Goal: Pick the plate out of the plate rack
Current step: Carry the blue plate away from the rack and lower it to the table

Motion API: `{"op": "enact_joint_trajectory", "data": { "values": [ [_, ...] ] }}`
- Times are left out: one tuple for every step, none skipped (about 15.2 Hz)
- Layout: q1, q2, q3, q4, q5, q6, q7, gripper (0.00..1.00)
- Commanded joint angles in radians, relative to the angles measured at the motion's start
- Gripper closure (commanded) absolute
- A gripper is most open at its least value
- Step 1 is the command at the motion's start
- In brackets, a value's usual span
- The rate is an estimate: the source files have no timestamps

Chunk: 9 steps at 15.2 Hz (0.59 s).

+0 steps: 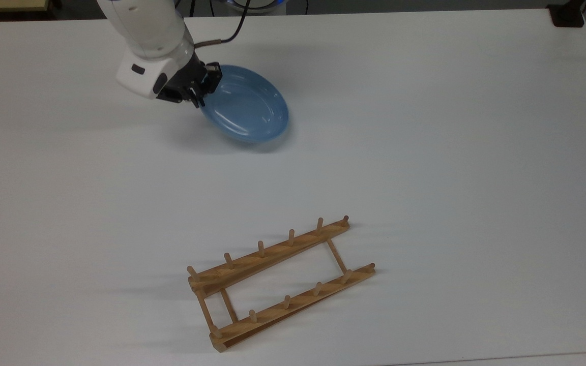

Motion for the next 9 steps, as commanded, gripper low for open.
{"op": "enact_joint_trajectory", "data": {
  "values": [
    [-0.025, -0.004, 0.004, -0.081, 0.001, 0.123, -0.036, 1.0],
    [-0.03, 0.012, 0.002, -0.079, 0.001, 0.135, -0.036, 1.0],
    [-0.037, 0.021, 0.002, -0.078, 0.001, 0.142, -0.036, 0.99],
    [-0.039, 0.026, 0.002, -0.075, 0.003, 0.143, -0.036, 0.86],
    [-0.042, 0.033, 0.002, -0.072, 0.003, 0.142, -0.034, 0.5],
    [-0.051, 0.033, 0.002, -0.07, 0.003, 0.14, -0.027, 0.22],
    [-0.053, 0.032, 0.002, -0.067, 0.003, 0.137, -0.024, 0.0],
    [-0.053, 0.029, 0.002, -0.058, 0.003, 0.133, -0.018, 0.0],
    [-0.054, 0.024, 0.002, -0.053, 0.012, 0.13, -0.004, 0.0]
  ]
}}
